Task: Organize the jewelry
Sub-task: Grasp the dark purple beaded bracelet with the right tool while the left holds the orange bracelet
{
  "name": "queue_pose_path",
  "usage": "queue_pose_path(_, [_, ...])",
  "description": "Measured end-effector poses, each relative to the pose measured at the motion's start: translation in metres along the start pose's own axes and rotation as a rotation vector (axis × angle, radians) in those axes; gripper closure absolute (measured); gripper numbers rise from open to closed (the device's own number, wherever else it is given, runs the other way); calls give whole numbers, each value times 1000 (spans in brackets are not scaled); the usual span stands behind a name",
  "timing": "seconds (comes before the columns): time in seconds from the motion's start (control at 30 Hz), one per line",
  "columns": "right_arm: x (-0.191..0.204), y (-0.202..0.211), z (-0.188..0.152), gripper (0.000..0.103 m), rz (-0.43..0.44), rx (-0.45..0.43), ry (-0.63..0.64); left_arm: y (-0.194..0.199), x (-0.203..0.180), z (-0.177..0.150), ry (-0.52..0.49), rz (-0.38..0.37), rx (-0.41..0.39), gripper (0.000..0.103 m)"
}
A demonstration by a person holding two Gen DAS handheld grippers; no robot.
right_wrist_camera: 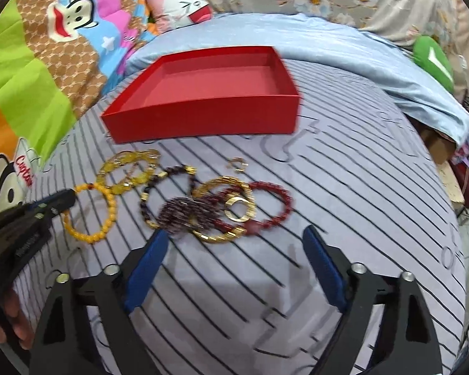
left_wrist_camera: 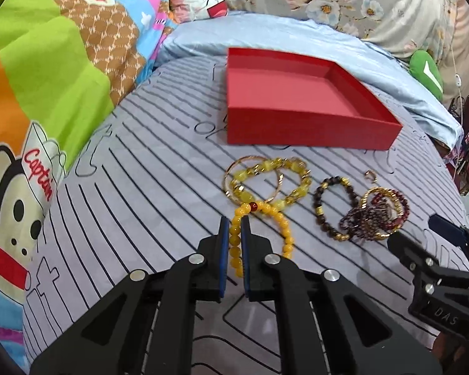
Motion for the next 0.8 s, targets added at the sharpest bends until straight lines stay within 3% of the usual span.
queue_pose_path(0.17, [18, -14, 5, 41, 27, 21, 36, -6, 4, -6, 6, 0, 17, 96])
queue_pose_path(0.33, [22, -25, 5, 61, 42, 52, 22, -11, 6, -9, 8, 0, 28, 96])
queue_pose_path(0.7, [33, -19, -3, 62, 63, 71, 38, -15, 0, -14, 4, -17, 40, 96])
queue_pose_path(0.8, [35, -22, -4, 83, 59, 74, 52, -13, -1, -13, 3, -20, 37, 96])
Point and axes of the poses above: each gripper's, at about its wrist camera, not at the fingertips, and y roughly against the way its jaws point, x to its left, z to its top, the point moved 6 cm from there along -y, roughly the way its jaws point, and after that the axes turned 9 degrees about -x, right-handed, at the moved point
